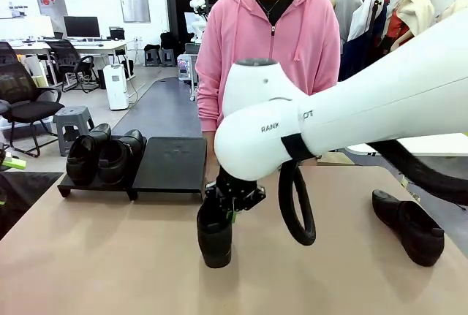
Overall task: Organize the shoes by placing them on the stand.
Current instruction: Pick up one Shoe and place it in the middle of the table.
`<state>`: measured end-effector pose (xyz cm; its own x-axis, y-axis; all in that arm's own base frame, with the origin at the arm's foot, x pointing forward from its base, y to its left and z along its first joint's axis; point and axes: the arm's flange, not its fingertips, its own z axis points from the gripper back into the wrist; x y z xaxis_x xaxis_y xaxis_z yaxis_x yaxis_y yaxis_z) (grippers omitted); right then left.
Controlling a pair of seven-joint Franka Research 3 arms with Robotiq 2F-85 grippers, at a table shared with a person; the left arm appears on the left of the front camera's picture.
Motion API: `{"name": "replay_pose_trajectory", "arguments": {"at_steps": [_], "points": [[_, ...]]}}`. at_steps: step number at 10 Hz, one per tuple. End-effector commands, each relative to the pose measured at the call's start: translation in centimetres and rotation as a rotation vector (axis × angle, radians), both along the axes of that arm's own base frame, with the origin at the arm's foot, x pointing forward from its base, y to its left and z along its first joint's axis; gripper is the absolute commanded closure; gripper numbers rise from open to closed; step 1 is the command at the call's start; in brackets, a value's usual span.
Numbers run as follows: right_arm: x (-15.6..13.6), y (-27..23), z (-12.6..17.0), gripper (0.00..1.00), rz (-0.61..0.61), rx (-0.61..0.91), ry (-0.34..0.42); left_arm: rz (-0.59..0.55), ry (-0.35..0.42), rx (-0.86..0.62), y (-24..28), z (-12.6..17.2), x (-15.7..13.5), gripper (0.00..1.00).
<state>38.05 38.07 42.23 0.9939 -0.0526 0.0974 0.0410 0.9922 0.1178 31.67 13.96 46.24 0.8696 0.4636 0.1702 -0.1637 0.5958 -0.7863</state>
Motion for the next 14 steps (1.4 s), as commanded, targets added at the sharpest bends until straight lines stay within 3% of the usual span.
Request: {"name": "replay_pose_trajectory", "arguments": {"at_steps": [1, 5, 6, 7, 8, 10, 12, 13, 14], "points": [[0.5, 1.9, -1.7, 1.0, -0.007, 0.007, -0.017, 0.0, 0.009, -0.002, 0.1, 0.2, -0.2, 0.0], [0.5, 1.5, -5.0, 1.0, 0.11, -0.009, 0.021, 0.0, 0.009, -0.002, 0.1, 0.2, -0.2, 0.0], [0.7, 1.5, -5.2, 0.41, 0.112, -0.004, 0.027, 0.0, 0.009, -0.002, 0.1, 0.2, -0.2, 0.0], [0.7, 1.0, -5.3, 0.0, 0.109, -0.001, 0.036, 0.0, 0.009, -0.002, 0.1, 0.2, -0.2, 0.0], [0.6, 0.4, -4.8, 0.0, 0.103, 0.021, 0.049, 0.0, 0.009, -0.002, 0.1, 0.2, -0.2, 0.0], [-0.4, -2.8, -0.9, 0.0, 0.091, 0.101, 0.074, 0.0, 0.009, -0.002, 0.1, 0.2, -0.2, 0.0], [-2.2, -12.8, 6.1, 0.0, 0.104, 0.106, 0.044, 0.0, 0.009, -0.002, 0.1, 0.2, -0.2, 0.0], [-4.0, -18.5, 8.4, 0.0, 0.195, 0.12, 0.036, 0.0, 0.009, -0.002, 0.1, 0.2, -0.2, 0.0], [-5.5, -23.7, 9.7, 0.0, 0.194, 0.14, 0.011, 0.0, 0.009, -0.002, 0.1, 0.2, -0.2, 0.0]]}}
